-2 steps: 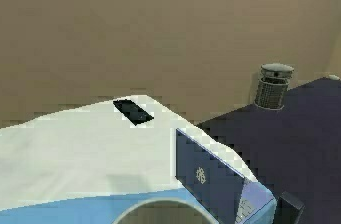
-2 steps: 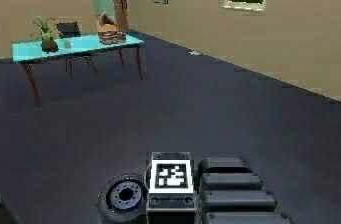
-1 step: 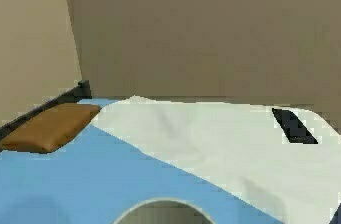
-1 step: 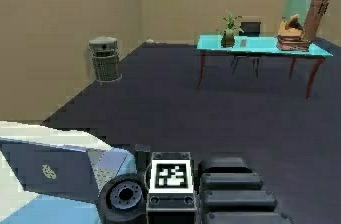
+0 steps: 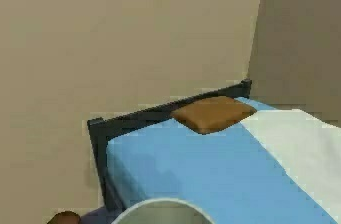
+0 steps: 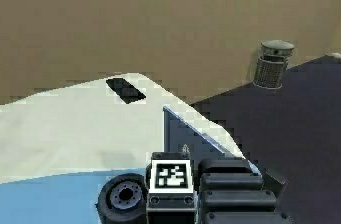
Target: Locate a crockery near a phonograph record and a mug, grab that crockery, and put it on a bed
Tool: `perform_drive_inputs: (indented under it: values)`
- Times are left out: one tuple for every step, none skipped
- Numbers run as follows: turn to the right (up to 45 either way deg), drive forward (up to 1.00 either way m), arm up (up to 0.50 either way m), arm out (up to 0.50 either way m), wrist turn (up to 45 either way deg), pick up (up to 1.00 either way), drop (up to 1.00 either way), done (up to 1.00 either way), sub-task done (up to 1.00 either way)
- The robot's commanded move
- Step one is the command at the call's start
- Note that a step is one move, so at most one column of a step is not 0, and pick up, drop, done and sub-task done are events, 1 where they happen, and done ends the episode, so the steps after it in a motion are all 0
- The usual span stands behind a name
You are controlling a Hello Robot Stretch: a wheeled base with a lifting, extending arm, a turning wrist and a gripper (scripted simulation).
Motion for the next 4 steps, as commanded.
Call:
perform_drive_inputs:
  values:
    - [-33.0,0.00,0.00,0.00,0.0,0.00,0.00,0.00,0.00]
    - [0.0,0.00,0.00,0.48,0.0,0.00,0.00,0.00,0.00]
    - [0.0,0.00,0.00,0.00,45.0,0.00,0.00,0.00,0.00]
    - [0.0,0.00,0.00,0.00,45.0,0.00,0.00,0.00,0.00]
